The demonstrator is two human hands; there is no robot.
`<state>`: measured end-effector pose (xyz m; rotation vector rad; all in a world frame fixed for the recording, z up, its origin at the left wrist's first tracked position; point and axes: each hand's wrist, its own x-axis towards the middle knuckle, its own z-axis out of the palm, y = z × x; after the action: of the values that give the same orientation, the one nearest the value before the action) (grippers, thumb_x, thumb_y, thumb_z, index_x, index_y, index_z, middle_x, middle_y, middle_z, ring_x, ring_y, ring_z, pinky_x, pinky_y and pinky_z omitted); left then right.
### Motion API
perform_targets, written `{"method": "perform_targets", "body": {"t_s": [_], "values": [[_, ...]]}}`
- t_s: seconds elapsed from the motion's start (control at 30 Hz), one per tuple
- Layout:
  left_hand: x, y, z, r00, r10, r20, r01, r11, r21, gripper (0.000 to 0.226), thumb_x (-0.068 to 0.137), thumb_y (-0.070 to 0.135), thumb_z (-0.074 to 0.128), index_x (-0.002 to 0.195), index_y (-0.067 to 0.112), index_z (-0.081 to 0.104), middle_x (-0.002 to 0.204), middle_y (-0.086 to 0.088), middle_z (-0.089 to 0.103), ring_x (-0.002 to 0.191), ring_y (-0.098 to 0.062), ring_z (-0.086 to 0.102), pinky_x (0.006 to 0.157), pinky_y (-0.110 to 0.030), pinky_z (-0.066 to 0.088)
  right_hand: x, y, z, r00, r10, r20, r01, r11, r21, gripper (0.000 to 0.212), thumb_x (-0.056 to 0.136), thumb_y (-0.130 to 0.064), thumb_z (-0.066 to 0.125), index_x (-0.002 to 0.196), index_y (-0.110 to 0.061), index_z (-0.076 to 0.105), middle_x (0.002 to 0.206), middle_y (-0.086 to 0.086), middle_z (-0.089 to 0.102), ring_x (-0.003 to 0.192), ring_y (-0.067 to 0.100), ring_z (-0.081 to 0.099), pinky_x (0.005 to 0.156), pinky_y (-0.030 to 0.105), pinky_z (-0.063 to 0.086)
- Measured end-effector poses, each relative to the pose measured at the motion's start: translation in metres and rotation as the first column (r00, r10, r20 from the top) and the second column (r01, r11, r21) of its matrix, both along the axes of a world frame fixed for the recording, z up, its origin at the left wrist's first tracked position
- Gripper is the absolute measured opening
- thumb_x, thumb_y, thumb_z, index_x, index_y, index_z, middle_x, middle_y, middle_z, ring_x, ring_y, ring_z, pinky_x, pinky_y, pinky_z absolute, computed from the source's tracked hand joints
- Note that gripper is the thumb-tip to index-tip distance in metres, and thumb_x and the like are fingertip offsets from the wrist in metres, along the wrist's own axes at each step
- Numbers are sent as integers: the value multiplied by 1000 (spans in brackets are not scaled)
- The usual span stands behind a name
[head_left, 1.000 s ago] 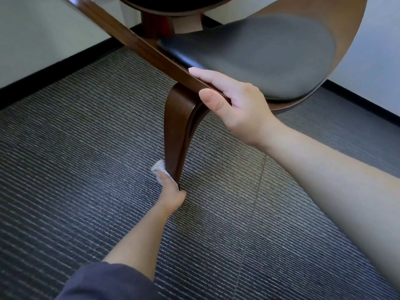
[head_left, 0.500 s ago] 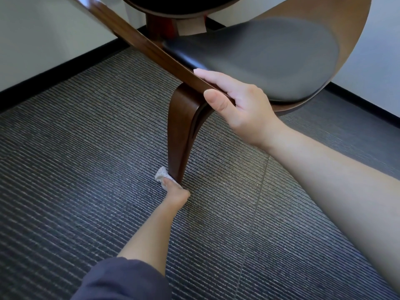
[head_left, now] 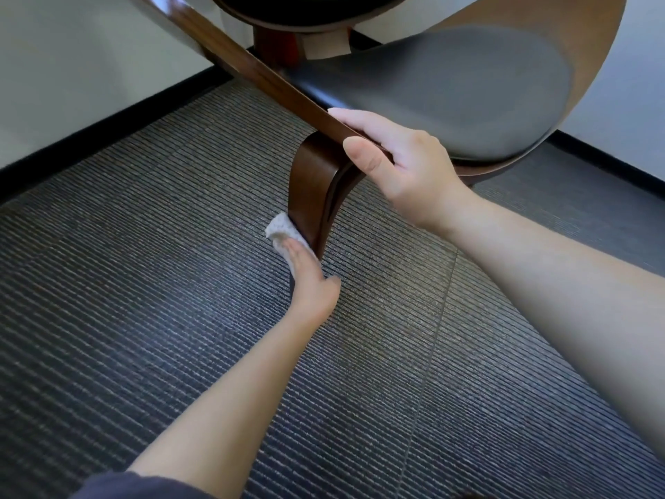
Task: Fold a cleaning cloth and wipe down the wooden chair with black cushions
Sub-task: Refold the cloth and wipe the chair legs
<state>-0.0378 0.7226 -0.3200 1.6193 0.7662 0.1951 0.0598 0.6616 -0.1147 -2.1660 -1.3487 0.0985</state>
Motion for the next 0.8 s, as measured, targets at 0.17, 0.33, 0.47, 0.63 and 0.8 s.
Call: {"method": "perform_targets", "body": {"t_s": [0.17, 0.33, 0.47, 0.63, 0.8], "values": [[1, 7, 34, 993, -86, 86, 65, 973, 221, 107, 86, -5, 54, 143, 9, -35, 152, -9, -41, 142, -20, -34, 120, -39, -14, -1, 0, 0, 1000, 8, -4, -8, 1000, -18, 62, 87, -68, 27, 138, -40, 49, 138, -22, 53, 126, 3, 50, 106, 35, 40], [2, 17, 53, 982, -134, 135, 47, 860, 508, 106, 79, -8, 51, 144, 7, -32, 149, -7, -42, 137, -13, -41, 119, -34, -16, 2, 0, 0, 1000, 14, -6, -14, 1000, -19, 63, 86, -70, 27, 138, -41, 48, 138, -21, 54, 126, 5, 50, 106, 37, 40], [6, 29, 73, 995, -85, 42, 38, 762, 647, 95, 85, 9, 55, 154, 5, -10, 163, -11, -16, 150, -27, -14, 124, -41, 3, 4, 0, -1, 1000, 24, -7, -24, 1000, -15, 63, 87, -70, 27, 138, -41, 48, 138, -22, 53, 125, 4, 51, 105, 36, 41], [23, 58, 104, 998, -20, -62, 51, 833, 551, 96, 81, 27, 58, 156, 17, 0, 164, -4, 5, 138, -38, 19, 114, -51, 26, 3, 0, -1, 1000, 26, -8, -27, 999, -18, 61, 88, -69, 27, 138, -41, 48, 137, -23, 53, 124, 3, 51, 105, 35, 41], [26, 69, 106, 995, -98, 20, 78, 881, 466, 104, 74, 26, 57, 156, 16, -6, 165, -7, -5, 150, -33, -3, 120, -54, 13, 3, 0, 0, 1000, 27, -8, -27, 999, -26, 63, 86, -71, 26, 138, -42, 48, 137, -24, 52, 124, 2, 51, 104, 34, 42]]}}
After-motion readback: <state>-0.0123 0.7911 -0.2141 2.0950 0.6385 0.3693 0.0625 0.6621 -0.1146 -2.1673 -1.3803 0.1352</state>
